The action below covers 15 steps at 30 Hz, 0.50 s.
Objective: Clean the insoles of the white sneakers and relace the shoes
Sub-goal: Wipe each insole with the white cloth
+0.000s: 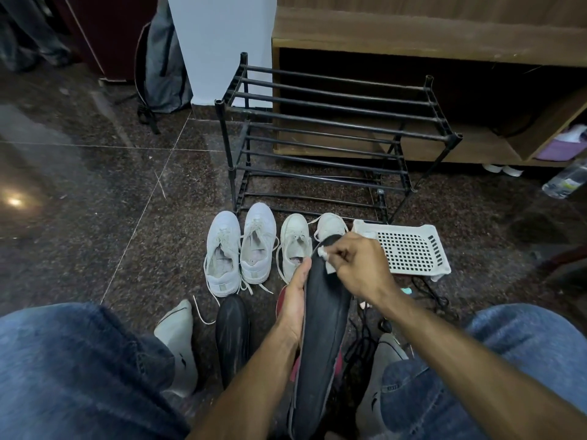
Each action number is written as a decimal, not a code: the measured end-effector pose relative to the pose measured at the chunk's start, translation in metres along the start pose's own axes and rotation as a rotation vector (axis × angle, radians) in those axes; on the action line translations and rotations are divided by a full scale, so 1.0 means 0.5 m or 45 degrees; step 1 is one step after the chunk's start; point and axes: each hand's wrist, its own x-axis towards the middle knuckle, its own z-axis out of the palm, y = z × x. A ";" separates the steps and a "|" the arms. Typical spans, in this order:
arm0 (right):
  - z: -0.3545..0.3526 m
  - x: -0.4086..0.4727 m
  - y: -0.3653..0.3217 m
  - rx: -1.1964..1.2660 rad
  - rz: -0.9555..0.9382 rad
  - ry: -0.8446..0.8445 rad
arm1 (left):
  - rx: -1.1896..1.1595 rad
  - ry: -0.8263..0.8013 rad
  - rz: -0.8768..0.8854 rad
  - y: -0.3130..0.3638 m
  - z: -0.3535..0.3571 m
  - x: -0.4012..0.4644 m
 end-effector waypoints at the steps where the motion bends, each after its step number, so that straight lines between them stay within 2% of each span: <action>1: 0.005 -0.018 -0.006 0.017 -0.061 -0.022 | -0.029 -0.006 -0.014 -0.003 0.000 0.003; 4: 0.009 -0.039 -0.020 -0.120 -0.190 -0.070 | -0.042 -0.009 -0.043 0.000 0.003 0.001; 7: -0.006 0.013 -0.003 -0.226 0.015 0.058 | 0.012 -0.032 -0.028 0.000 -0.003 0.003; 9: -0.017 0.034 0.009 -0.191 0.108 0.112 | 0.046 -0.034 -0.002 0.003 -0.005 0.000; 12: -0.012 0.005 0.000 -0.073 0.000 0.063 | 0.079 -0.073 0.051 0.007 -0.008 -0.002; 15: 0.000 -0.048 -0.012 -0.091 -0.142 -0.064 | 0.058 -0.065 0.037 0.004 -0.013 -0.002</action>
